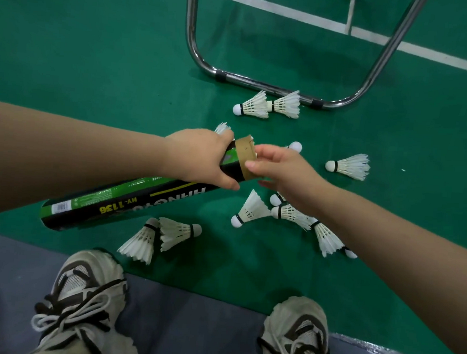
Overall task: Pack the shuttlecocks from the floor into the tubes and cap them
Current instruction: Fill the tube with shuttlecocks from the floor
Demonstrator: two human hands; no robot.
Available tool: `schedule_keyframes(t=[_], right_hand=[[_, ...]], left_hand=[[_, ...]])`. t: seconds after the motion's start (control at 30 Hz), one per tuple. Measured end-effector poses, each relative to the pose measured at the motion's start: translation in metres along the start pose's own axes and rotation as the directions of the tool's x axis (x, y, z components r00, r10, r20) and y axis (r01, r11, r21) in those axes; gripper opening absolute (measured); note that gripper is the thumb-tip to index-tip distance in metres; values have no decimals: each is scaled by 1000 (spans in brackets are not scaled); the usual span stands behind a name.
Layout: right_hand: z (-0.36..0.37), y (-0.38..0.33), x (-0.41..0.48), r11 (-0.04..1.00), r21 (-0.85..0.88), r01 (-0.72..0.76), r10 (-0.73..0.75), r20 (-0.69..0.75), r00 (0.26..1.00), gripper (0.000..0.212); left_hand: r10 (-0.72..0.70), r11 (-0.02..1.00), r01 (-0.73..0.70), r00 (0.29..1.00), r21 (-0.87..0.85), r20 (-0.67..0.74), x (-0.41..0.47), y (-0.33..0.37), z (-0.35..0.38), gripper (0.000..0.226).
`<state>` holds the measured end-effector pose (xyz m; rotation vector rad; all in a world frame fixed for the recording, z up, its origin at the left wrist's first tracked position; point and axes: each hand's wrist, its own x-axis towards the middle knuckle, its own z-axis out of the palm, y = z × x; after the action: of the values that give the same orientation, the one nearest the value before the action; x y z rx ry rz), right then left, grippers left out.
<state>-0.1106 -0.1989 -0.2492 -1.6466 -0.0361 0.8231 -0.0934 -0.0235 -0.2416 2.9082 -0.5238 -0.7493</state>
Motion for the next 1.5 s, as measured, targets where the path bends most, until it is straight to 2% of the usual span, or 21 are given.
schedule_keyframes(t=[0.13,0.33,0.4,0.47,0.57,0.67,0.73,0.8,0.9,1.1,1.2,1.3,1.4,1.5], right_hand=[[-2,15,-8,995,15,-101,97,148,984,31],[6,34,-16,986,75,-149,130,219,967,28],[6,38,-19,983,80,-166,145,221,965,19],[2,37,-19,981,100,-167,149,170,974,8],[-22,34,-17,994,35,-103,106,-88,990,23],[-61,35,-21,991,87,-105,128,-330,935,31],[-79,46,-25,986,118,-120,158,-396,905,28],[-84,60,-30,980,101,-171,197,-386,901,21],[-78,76,-32,965,41,-260,261,-296,919,18],[-70,83,-24,952,-116,-284,252,-233,939,21],[-71,83,-17,950,-152,-273,223,-284,932,17],[-72,85,-13,928,-261,-267,140,-419,897,15],[-76,86,-14,821,-478,-313,39,-499,866,17],[-77,89,-16,733,-570,-371,77,-473,878,20]], left_hand=[[86,991,-89,996,96,34,-2,9,11,65],[139,985,-150,982,87,125,-5,21,23,66],[142,984,-155,980,85,139,-4,28,27,66],[134,986,-146,982,83,130,1,34,28,65],[109,990,-117,989,74,97,11,42,25,64],[98,989,-110,989,100,113,14,42,27,64],[85,983,-107,985,147,150,11,37,33,63],[69,977,-105,979,185,192,7,31,42,63],[57,970,-113,967,216,250,3,24,52,61],[44,974,-101,963,204,265,0,19,60,61],[25,973,-86,962,215,273,-3,14,61,62],[11,973,-75,960,219,280,-4,9,61,63],[14,972,-78,960,220,279,-4,5,62,62],[22,971,-86,961,222,277,-5,4,62,62]])
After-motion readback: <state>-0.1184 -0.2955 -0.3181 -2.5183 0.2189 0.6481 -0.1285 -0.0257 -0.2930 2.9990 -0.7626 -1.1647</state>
